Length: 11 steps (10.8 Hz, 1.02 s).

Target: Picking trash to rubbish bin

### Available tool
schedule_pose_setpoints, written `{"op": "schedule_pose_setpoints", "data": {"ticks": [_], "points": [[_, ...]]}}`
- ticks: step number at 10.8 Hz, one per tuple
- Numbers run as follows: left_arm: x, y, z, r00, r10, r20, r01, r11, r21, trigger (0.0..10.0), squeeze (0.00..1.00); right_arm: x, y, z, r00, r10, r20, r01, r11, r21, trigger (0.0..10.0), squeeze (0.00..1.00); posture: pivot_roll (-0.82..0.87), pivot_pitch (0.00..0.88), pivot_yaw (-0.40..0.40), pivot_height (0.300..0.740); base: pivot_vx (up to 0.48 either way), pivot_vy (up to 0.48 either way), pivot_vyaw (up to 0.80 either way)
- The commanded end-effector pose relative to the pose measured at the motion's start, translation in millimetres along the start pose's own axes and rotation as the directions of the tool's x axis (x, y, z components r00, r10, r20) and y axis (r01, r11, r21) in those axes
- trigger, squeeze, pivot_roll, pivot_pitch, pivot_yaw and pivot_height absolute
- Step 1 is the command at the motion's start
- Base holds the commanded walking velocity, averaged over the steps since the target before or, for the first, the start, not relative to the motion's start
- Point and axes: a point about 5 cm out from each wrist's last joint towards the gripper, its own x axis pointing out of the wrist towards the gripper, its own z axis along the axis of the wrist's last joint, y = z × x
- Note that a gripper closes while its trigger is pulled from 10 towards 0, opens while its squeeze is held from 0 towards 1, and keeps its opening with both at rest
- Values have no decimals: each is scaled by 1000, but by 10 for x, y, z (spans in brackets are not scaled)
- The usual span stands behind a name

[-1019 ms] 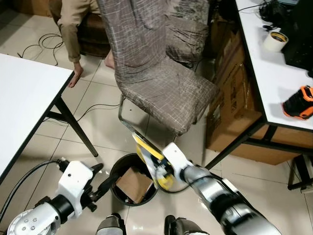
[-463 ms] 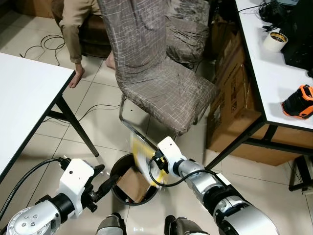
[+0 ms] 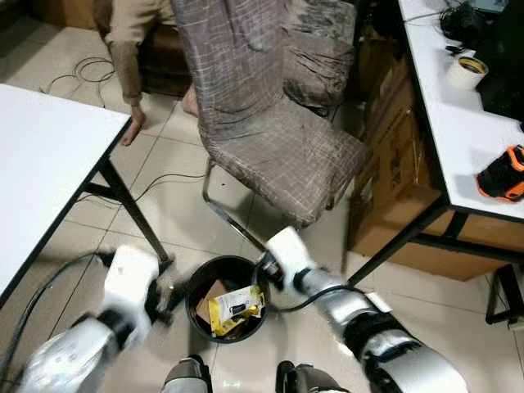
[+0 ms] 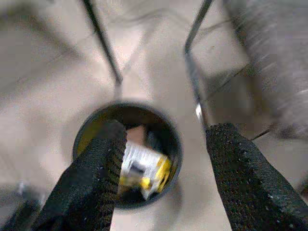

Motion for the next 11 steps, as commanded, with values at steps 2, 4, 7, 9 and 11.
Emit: {"op": "schedule_pose_setpoints", "data": {"ticks": [2, 4, 7, 9, 11], "points": [[175, -130, -26, 1000, 9, 15, -8, 1000, -16, 10000, 0, -280, -197, 67, 985, -126, 117, 115, 989, 95, 10000, 0, 87, 135, -80, 740, 0, 0, 0], [316, -180, -6, 999, 15, 36, -14, 1000, -22, 10000, 0, -694, -200, 65, 959, -247, 142, 223, 961, 166, 10000, 0, 40, 100, -60, 740, 0, 0, 0], [387, -215, 31, 1000, -18, 24, 19, 1000, -20, 10000, 0, -1061, -136, 31, 936, -340, 91, 313, 922, 230, 10000, 0, 25, 74, -46, 740, 0, 0, 0], [378, -209, 34, 1000, -18, 18, 18, 1000, -10, 10000, 0, -1123, -99, 80, 931, -360, 66, 334, 909, 249, 10000, 0, 33, 69, -48, 740, -141, 0, 0], [352, -166, 77, 1000, 7, 26, -7, 1000, 0, 10000, 0, -1154, -106, 163, 927, -368, 72, 342, 907, 245, 10000, 0, 50, 77, -58, 740, -292, 0, 0]]}}
